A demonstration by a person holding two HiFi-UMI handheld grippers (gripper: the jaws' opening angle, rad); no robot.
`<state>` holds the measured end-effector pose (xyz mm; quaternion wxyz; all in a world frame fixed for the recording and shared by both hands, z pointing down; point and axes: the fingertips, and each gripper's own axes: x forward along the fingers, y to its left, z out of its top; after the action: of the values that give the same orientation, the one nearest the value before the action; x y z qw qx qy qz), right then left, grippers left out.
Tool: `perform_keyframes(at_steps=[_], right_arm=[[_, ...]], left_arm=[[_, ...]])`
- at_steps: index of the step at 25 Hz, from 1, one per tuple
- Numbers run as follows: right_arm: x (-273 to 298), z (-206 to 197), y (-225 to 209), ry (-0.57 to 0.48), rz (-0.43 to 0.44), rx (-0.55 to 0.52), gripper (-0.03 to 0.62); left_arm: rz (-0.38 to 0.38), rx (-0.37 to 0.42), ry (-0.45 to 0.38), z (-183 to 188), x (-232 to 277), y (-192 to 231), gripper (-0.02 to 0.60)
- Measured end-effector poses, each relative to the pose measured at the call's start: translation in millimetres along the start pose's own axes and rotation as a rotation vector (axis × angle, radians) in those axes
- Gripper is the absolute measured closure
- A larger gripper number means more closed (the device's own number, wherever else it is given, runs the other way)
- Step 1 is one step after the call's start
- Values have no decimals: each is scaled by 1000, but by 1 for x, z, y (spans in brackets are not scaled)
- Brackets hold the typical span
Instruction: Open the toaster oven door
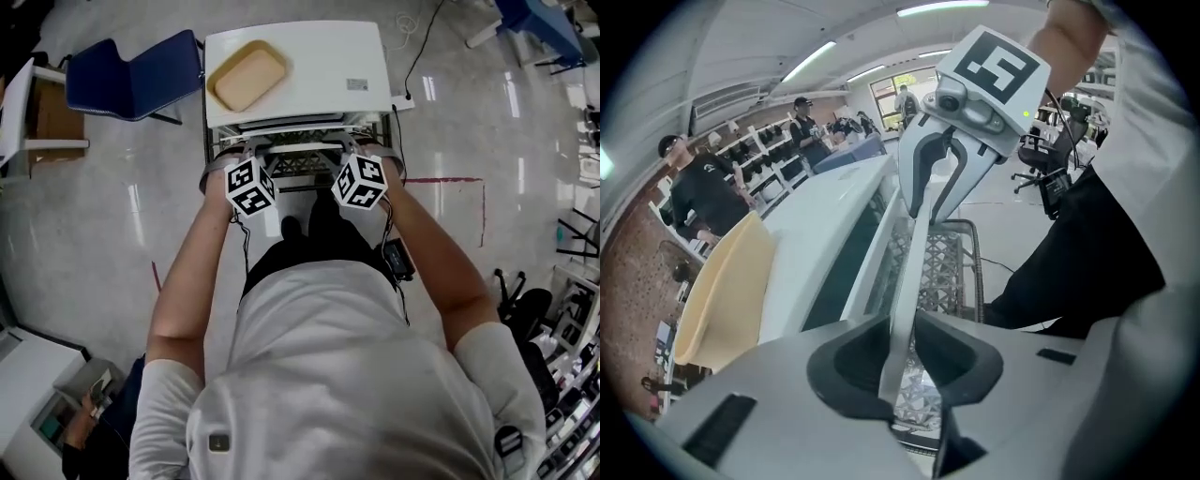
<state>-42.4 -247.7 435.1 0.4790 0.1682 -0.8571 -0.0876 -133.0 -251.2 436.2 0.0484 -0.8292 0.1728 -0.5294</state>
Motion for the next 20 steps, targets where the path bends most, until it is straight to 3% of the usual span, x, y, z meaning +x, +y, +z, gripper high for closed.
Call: perform_keyframes(at_steps=[8, 20], right_arm=[[-4, -11, 19, 47, -60, -23, 508], [-3, -26, 61, 132, -131, -140, 513]], left_arm=[[24, 57, -9, 2, 3, -22, 488], [60, 124, 2, -6, 10, -67, 492]])
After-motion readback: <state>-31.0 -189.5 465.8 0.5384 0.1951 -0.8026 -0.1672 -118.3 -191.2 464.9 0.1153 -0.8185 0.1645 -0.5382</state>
